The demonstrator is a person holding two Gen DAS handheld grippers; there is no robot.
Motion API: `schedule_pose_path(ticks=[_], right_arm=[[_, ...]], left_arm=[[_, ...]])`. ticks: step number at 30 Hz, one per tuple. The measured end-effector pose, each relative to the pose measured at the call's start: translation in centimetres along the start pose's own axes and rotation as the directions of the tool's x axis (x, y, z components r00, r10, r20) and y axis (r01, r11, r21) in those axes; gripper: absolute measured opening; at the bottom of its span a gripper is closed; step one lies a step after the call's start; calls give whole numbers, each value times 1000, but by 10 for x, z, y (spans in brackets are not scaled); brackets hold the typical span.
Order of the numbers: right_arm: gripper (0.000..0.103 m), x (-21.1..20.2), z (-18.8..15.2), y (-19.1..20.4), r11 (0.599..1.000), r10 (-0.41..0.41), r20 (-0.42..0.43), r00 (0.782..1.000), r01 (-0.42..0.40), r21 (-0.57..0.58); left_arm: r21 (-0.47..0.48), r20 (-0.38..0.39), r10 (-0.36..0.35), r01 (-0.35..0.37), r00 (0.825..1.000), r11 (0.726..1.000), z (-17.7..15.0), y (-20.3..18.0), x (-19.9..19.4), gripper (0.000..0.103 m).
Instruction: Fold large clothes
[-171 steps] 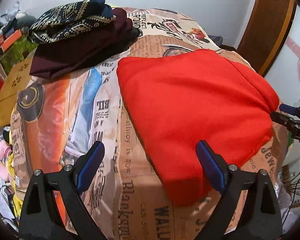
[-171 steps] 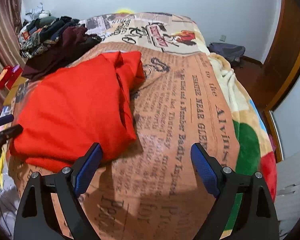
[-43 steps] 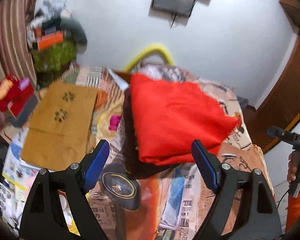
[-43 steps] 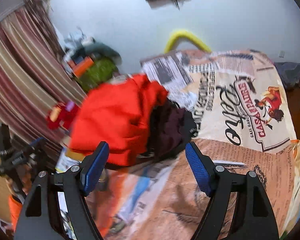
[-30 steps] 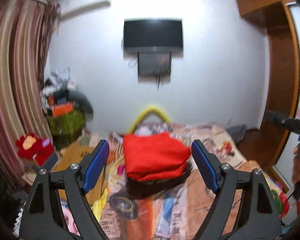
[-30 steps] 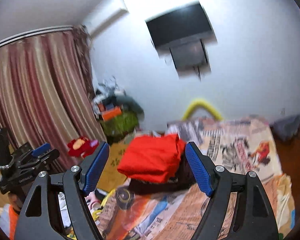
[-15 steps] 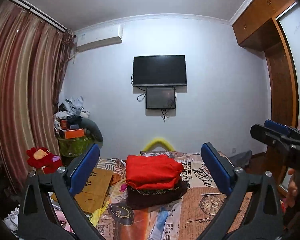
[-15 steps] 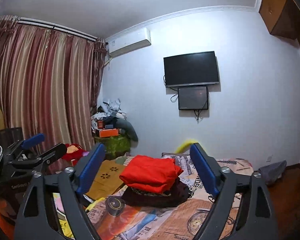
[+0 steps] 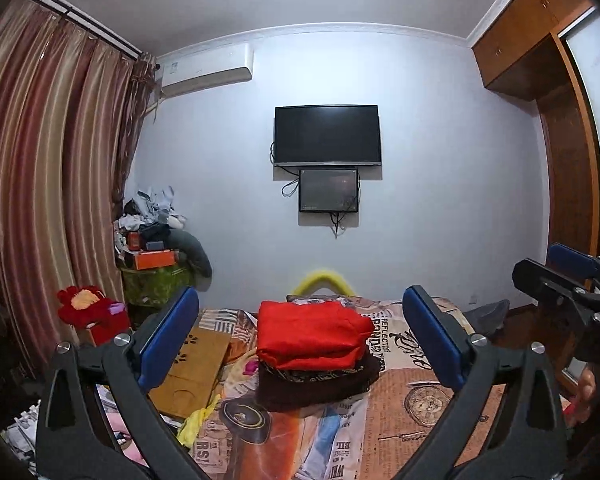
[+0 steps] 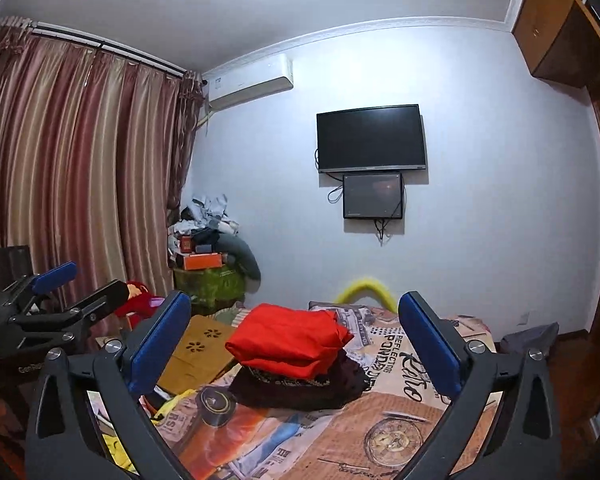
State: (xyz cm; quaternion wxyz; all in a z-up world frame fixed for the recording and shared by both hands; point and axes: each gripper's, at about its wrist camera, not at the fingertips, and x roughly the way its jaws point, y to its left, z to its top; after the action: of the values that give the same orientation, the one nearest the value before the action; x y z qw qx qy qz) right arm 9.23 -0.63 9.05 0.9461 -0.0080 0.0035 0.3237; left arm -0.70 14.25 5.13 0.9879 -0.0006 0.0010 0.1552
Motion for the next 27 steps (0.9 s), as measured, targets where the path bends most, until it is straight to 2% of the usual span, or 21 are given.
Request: schedule_pose_path(ticks=[10, 27], right_arm=[[103, -3, -7, 6, 1000, 5, -37, 999, -6, -25], [103, -5, -8, 3, 1000, 6, -62, 998, -5, 4]], left_arm=[[-27, -27, -6, 5, 1000, 1000, -6, 7, 6, 102], [-45, -61, -8, 6, 998, 999, -14, 7, 11, 102]])
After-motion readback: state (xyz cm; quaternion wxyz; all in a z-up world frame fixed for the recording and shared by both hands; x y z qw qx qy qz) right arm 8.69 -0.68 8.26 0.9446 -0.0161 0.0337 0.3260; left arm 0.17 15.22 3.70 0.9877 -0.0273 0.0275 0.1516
